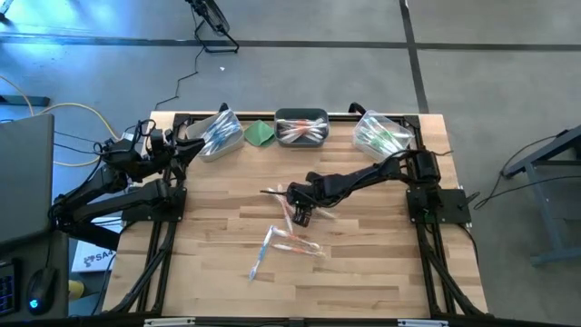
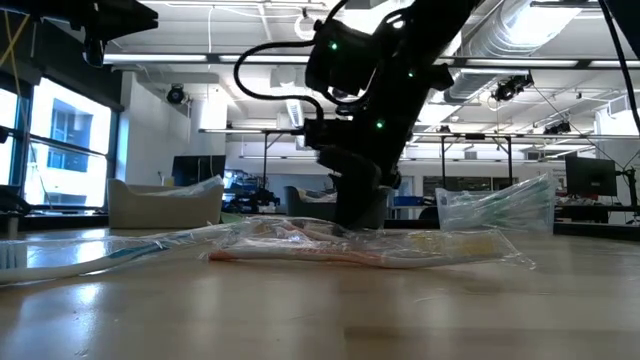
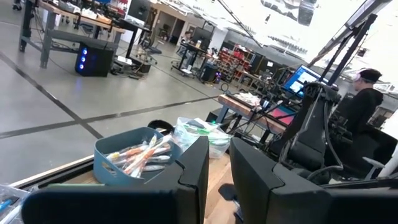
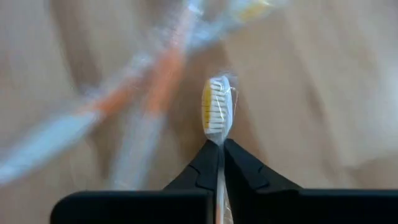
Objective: Pick & Place Toothbrushes
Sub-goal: Put the orange toothbrush into the blue bin
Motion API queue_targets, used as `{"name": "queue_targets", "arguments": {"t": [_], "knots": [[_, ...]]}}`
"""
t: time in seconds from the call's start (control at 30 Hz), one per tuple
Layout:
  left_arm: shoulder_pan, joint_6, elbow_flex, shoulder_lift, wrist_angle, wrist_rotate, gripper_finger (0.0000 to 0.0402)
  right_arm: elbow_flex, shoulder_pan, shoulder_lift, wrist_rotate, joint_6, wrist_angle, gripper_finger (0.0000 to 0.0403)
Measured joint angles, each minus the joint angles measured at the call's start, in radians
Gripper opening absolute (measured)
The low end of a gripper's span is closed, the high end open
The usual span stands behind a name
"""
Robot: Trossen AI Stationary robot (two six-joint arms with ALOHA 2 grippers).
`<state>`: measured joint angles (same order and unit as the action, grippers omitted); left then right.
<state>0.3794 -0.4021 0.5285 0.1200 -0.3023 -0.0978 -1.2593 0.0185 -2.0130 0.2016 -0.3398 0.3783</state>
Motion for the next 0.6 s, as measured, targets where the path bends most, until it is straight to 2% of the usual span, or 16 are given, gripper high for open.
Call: {"name": "queue_targets", "arguments": {"t": [0.27, 0.6], "knots": [[0.000, -0.005, 0.000, 0.000, 0.005, 0.003, 0.0063, 0.001, -0.037, 0.131, -0.001, 0.105, 0.036, 0.0005], [0.000, -0.104, 0.000, 0.000, 0.016, 0.010, 0.0063, 0.001, -0.152, 0.332, -0.060, 0.182, 0.000, 0.0003]]}}
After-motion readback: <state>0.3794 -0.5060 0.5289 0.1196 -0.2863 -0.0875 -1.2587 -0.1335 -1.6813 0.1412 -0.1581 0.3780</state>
